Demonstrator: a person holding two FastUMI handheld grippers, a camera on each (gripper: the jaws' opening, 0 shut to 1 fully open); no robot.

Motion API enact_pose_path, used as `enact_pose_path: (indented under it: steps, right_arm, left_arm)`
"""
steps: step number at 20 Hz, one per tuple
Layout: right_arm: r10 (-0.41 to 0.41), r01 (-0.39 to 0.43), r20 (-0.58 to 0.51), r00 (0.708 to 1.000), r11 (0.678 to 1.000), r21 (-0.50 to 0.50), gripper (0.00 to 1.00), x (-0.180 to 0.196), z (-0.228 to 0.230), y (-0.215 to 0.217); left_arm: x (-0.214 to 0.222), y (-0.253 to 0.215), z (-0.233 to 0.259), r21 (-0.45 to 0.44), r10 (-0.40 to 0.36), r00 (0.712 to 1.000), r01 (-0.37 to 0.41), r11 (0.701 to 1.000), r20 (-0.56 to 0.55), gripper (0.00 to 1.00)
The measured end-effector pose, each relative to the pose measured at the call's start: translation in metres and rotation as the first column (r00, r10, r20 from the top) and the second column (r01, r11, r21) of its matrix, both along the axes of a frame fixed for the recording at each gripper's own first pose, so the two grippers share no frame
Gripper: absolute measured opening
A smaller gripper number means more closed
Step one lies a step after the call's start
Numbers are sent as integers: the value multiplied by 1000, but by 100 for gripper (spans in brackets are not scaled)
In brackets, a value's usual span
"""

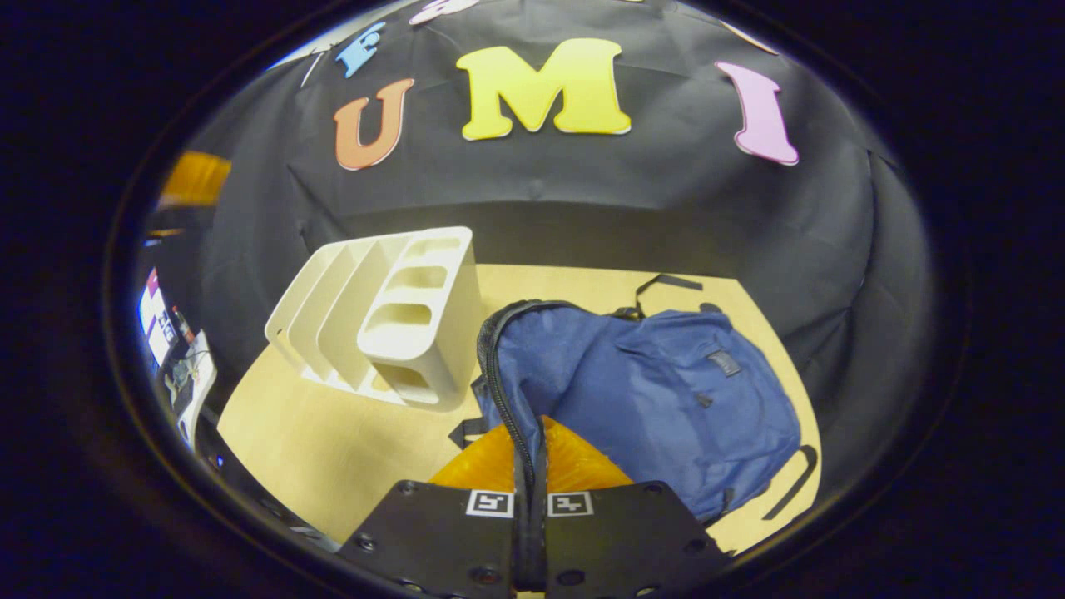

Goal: Open the schoolbag, grab two books from the bookshelf and put them into the schoolbag.

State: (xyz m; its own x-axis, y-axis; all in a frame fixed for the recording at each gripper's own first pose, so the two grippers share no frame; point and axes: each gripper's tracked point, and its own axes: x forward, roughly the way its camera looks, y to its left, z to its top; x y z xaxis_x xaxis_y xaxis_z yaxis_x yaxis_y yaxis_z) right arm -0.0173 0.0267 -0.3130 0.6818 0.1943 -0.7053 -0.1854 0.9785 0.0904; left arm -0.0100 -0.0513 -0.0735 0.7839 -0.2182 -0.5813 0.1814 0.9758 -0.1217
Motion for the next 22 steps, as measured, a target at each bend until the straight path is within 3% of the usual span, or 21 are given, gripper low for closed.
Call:
enact_pose_path:
  steps: [1, 6, 8, 12, 15, 17, 20, 22]
  right_arm:
    - [6, -6, -8, 1000, 1000, -3, 2, -1, -8, 5]
    - [19, -19, -68, 997, 1000, -6, 2, -6, -49, 20]
    - [23, -22, -93, 995, 1000, 8, 10, -4, -65, 26]
    - [46, -42, -89, 995, 998, 47, 41, -4, -68, 43]
    - [49, -46, -49, 998, 998, 52, 80, -2, -51, 45]
    - [38, -38, 1, 999, 998, 50, 96, 1, -24, 42]
    - [11, -18, 133, 991, 998, 54, 97, 21, 38, 34]
    - [-29, 10, 249, 968, 997, 78, 97, 38, 98, 28]
  left_arm:
    - [7, 3, 7, -18, 26, 999, -26, 1000, 32, 98]
    - [23, 7, 13, -66, 132, 983, -125, 990, 126, 98]
    - [27, 12, 17, -64, 160, 975, -152, 986, 155, 99]
    - [27, 26, 35, -45, 189, 958, -183, 982, 216, 98]
    - [33, 32, 43, -39, 198, 945, -194, 980, 259, 98]
    - [38, 33, 45, -40, 184, 941, -180, 983, 284, 98]
    - [48, 41, 47, -25, 191, 931, -193, 981, 313, 98]
    - [57, 42, 57, 3, 169, 916, -182, 983, 365, 98]
